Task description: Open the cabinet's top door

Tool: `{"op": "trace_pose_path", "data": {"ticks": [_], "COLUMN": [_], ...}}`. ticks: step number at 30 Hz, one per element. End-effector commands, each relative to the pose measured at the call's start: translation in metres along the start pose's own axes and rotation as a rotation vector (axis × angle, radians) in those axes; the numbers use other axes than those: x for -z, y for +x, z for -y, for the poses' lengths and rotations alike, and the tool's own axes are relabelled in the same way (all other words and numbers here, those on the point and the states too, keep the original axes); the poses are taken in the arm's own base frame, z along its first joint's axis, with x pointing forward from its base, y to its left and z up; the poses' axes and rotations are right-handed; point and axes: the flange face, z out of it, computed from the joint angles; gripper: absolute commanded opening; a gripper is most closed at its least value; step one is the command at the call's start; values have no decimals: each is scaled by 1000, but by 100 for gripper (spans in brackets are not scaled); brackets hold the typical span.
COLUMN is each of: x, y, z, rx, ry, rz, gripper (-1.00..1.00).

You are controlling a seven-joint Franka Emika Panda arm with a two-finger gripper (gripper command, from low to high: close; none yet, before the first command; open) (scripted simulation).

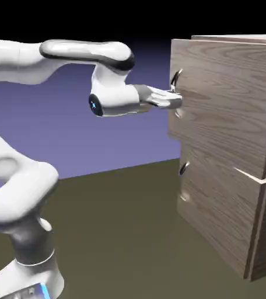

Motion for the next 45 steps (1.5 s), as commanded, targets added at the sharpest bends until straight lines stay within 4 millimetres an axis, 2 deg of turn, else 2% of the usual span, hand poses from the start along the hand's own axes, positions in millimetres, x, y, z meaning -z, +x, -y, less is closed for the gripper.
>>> {"op": "trace_pose_path", "data": {"ticks": [1,13,28,37,45], "x": [6,83,151,189,217], "y": [-2,-34,-81,-122,-169], "z": [2,34,81,122,169], "rx": [-1,-1,-1,-1,-1], "ry": [-13,-180,-358,-487,-622], "rz": [-13,-179,-357,-486,-621], "gripper": [-100,-100,-100,-100,-100]}}
